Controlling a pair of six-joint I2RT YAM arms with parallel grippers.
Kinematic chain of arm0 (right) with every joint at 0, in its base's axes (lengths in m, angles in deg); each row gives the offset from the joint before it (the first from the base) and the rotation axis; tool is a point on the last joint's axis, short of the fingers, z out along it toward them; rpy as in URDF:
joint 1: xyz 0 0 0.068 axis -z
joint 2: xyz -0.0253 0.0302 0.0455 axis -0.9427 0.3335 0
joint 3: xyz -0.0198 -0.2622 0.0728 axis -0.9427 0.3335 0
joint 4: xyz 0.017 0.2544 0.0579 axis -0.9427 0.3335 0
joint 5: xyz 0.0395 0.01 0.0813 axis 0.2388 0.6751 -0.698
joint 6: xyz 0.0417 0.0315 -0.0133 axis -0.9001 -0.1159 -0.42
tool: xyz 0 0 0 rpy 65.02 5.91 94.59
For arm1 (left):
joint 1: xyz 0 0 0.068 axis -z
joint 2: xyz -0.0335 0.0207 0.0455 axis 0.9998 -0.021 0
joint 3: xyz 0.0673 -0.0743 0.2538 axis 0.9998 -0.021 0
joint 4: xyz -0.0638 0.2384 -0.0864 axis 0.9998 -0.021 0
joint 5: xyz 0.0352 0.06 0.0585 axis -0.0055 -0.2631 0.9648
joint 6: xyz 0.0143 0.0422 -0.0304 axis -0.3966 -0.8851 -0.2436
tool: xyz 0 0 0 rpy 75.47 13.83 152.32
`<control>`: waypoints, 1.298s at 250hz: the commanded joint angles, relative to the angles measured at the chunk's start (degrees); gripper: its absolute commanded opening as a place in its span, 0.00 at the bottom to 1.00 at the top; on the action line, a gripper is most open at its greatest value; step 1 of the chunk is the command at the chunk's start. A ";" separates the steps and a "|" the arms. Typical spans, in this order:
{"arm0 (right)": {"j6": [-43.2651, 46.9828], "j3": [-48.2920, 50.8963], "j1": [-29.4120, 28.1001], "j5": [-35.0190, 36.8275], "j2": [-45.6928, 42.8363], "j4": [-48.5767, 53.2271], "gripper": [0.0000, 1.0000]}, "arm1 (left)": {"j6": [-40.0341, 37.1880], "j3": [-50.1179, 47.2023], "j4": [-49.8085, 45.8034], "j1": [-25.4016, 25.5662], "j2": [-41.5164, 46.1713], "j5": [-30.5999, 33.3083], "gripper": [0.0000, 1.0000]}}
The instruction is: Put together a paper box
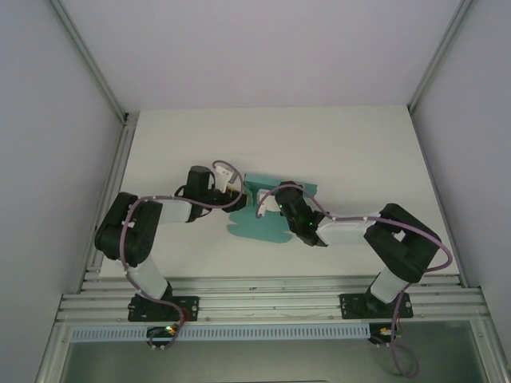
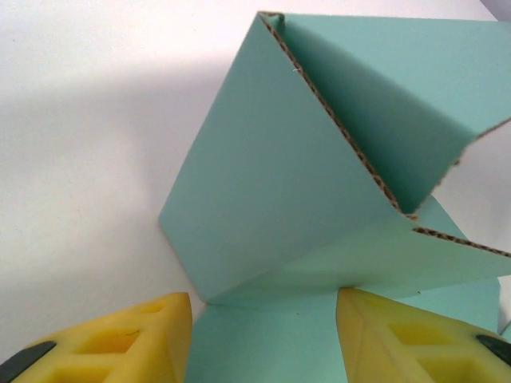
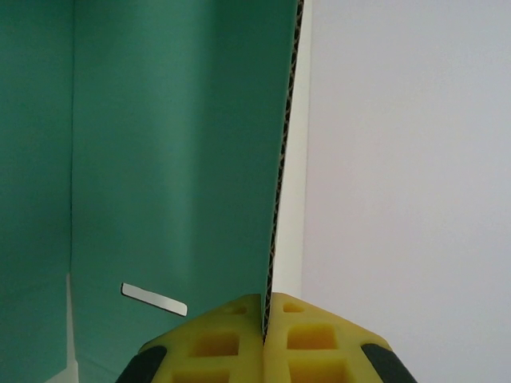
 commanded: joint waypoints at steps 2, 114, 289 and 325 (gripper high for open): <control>2.13 2.21 -0.95 -0.73 1.96 12.81 0.00 | -2.14 -1.49 8.12 1.76 -0.32 4.77 0.57; 8.09 5.45 0.36 -0.95 -2.11 4.63 0.00 | 16.87 -7.28 32.49 -9.25 -7.28 -14.63 0.52; 2.83 2.76 1.11 -0.82 -2.19 14.11 0.00 | -7.18 -0.49 1.09 2.00 -2.47 -5.40 0.70; 2.28 2.81 1.08 -1.07 -2.55 15.01 0.00 | -8.27 0.24 1.28 2.97 -3.05 1.29 0.78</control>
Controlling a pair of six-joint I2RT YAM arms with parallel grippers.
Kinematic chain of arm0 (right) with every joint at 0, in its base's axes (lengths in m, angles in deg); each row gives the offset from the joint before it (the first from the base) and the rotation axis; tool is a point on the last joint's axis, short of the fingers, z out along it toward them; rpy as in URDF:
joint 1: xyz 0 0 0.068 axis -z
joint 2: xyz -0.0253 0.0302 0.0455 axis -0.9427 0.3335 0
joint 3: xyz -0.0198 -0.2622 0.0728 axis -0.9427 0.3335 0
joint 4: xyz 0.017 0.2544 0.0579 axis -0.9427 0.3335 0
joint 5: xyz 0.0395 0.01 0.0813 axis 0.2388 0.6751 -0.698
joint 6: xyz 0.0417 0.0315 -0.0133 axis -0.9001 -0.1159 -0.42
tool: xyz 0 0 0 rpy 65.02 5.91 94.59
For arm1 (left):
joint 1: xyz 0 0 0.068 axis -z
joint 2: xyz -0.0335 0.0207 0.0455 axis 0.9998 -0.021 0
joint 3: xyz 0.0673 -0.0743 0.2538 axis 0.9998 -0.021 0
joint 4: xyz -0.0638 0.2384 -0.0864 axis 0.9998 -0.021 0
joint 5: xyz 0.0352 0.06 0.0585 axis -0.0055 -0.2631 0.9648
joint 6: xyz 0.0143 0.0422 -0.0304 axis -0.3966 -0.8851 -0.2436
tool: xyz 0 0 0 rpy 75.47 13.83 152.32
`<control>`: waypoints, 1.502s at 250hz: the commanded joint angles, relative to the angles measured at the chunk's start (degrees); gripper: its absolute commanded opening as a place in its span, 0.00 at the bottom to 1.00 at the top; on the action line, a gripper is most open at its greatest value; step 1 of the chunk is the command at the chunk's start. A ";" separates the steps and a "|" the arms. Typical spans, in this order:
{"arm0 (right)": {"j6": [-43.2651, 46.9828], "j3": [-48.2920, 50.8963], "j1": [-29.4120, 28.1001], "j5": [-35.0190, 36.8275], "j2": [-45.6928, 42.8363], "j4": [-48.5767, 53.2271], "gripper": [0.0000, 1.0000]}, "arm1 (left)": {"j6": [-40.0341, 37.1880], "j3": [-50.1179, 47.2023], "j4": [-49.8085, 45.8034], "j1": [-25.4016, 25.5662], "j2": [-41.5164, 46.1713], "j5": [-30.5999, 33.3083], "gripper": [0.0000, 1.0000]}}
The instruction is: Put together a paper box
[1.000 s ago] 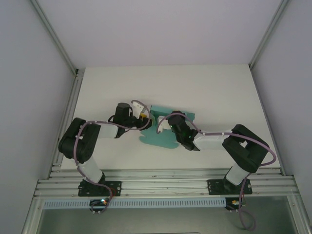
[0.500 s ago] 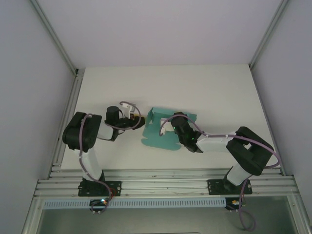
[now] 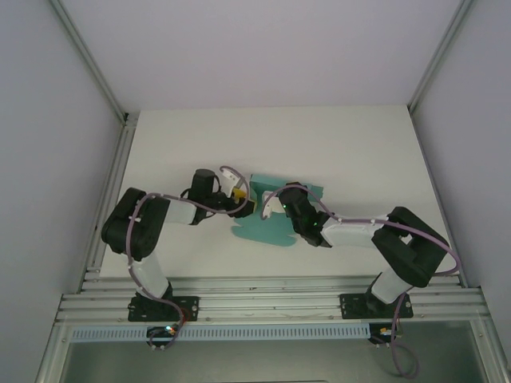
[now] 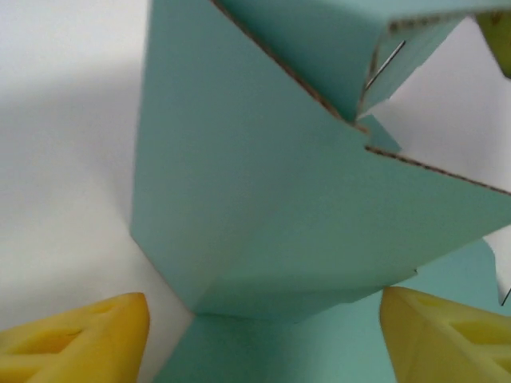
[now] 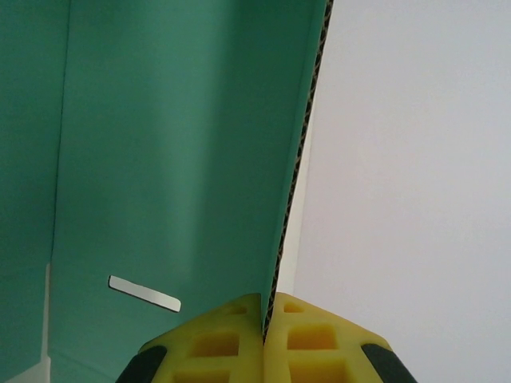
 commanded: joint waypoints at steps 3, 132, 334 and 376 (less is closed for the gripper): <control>-0.16 1.32 0.13 -1.87 0.86 11.07 0.00 | -3.77 1.18 -3.37 0.92 0.34 6.63 0.78; -1.24 1.15 0.42 -1.61 0.36 12.09 0.00 | 7.25 -6.21 -9.93 -0.24 21.07 25.77 1.00; -2.77 0.36 0.44 -1.39 0.76 12.94 0.00 | -0.13 9.73 -27.30 -2.44 7.77 3.43 0.58; -2.97 0.27 0.48 -1.34 0.74 13.17 0.00 | -3.75 12.28 -30.77 0.05 4.07 5.44 0.54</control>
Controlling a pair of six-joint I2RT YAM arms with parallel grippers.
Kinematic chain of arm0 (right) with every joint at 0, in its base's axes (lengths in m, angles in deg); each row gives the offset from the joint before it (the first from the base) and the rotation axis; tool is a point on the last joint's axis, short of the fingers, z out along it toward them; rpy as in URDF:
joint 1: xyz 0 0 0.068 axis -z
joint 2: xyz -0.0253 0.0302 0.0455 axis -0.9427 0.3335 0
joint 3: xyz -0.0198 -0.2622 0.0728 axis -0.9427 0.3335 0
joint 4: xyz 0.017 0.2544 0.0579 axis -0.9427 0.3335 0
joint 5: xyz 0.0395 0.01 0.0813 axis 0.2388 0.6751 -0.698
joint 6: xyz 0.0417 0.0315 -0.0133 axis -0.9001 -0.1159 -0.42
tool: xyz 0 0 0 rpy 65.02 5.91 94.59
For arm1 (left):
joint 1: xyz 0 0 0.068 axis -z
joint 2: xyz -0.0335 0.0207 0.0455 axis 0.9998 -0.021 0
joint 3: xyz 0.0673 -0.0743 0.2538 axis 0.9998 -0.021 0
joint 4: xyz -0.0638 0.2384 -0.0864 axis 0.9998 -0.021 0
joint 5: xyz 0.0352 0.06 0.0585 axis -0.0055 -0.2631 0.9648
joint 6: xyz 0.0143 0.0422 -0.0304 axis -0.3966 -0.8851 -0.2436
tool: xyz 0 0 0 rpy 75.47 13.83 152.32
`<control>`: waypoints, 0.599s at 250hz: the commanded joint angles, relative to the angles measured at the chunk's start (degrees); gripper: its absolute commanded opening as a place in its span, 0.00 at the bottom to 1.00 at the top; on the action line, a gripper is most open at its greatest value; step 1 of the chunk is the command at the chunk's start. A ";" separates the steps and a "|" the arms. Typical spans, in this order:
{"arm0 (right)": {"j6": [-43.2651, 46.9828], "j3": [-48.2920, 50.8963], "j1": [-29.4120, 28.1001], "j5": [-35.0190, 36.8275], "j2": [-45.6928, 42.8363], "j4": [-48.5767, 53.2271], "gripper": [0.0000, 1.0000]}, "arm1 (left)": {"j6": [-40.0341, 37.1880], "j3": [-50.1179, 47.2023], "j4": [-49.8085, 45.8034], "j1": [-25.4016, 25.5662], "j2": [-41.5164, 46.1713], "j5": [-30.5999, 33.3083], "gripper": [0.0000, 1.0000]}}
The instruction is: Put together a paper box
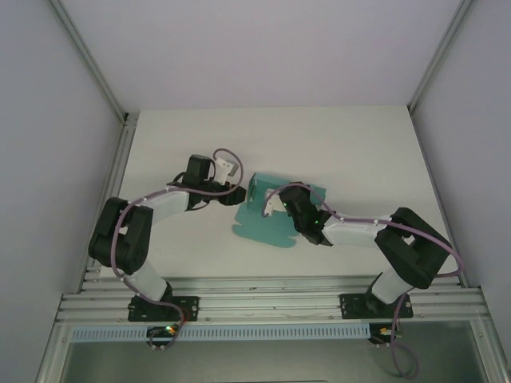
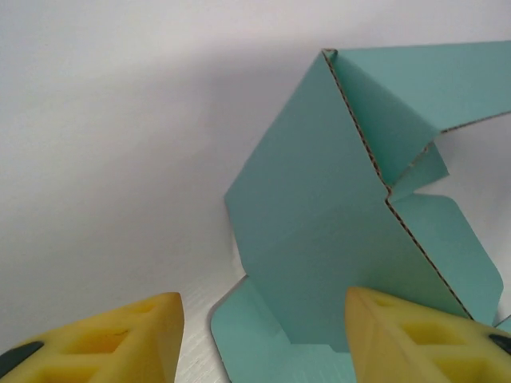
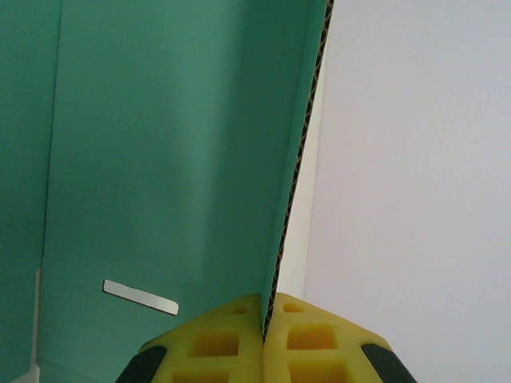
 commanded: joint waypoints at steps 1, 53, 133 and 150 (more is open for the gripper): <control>-0.01 1.01 -0.15 -1.98 1.56 9.57 0.00 | -4.93 2.17 -3.69 2.12 -3.33 -1.12 0.54; -0.41 0.86 -0.11 -2.19 1.75 9.99 0.00 | -5.03 2.93 1.72 2.88 -8.40 -3.06 0.54; -0.69 0.85 -0.14 -2.90 1.98 10.85 0.00 | -6.14 -0.29 16.12 3.37 -5.94 1.67 0.67; -0.75 0.66 -0.15 -2.99 1.98 11.30 0.00 | -7.02 0.75 16.77 3.54 -7.35 1.30 0.71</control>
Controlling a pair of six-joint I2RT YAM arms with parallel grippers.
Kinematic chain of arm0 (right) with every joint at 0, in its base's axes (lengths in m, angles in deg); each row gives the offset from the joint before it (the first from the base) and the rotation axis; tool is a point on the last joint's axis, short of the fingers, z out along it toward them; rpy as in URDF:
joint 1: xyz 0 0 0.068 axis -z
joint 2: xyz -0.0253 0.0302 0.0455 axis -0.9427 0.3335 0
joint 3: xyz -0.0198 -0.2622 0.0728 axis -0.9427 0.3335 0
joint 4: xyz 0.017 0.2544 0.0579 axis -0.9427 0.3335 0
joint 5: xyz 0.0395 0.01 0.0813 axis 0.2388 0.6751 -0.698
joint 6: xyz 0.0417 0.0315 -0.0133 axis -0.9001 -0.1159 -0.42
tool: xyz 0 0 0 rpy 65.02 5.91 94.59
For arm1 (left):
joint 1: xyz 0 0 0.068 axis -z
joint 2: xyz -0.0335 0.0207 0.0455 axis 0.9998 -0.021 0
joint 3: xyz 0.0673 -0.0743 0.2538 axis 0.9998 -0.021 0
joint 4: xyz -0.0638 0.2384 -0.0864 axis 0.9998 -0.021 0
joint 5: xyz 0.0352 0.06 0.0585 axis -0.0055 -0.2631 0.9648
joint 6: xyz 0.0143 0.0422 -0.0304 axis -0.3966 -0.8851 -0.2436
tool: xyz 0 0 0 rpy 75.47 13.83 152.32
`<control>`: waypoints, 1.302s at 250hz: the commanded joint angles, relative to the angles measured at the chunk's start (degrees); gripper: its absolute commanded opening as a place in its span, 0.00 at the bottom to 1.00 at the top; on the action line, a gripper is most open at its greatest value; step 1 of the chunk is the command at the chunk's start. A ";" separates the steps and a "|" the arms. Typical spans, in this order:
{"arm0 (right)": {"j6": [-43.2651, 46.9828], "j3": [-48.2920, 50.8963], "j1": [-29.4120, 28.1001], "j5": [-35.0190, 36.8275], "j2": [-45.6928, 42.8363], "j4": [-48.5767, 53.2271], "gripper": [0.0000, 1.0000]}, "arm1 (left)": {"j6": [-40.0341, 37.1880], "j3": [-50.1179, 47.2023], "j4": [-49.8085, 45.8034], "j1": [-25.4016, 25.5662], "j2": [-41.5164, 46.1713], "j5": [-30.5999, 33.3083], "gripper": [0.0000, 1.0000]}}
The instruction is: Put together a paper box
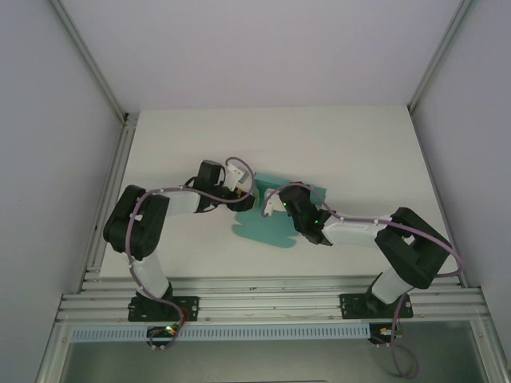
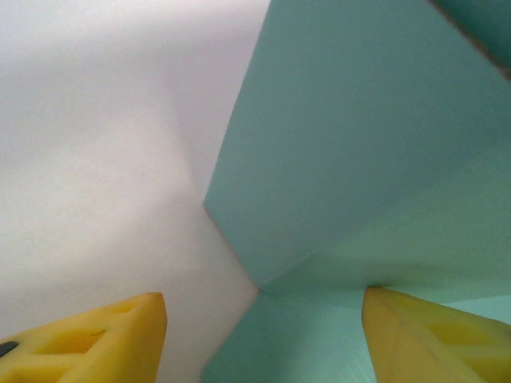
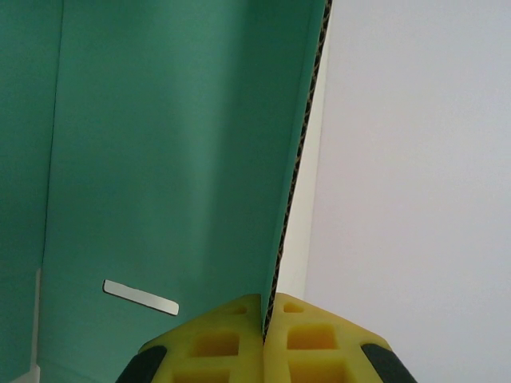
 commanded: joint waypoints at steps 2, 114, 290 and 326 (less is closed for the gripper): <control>-0.42 1.05 -0.15 -2.99 2.00 10.38 0.00 | -2.66 1.42 6.96 0.77 0.41 0.53 0.71; -1.74 0.29 -0.13 -4.49 2.75 13.56 0.00 | -4.47 9.38 9.28 2.54 -6.68 -4.18 0.70; -2.48 -0.25 0.24 -4.32 3.21 15.29 0.00 | -7.45 11.90 6.78 2.09 -9.17 -13.71 0.73; -2.74 -0.53 0.23 -4.36 3.21 15.80 0.00 | -6.04 14.42 6.60 2.15 -10.60 -11.62 0.65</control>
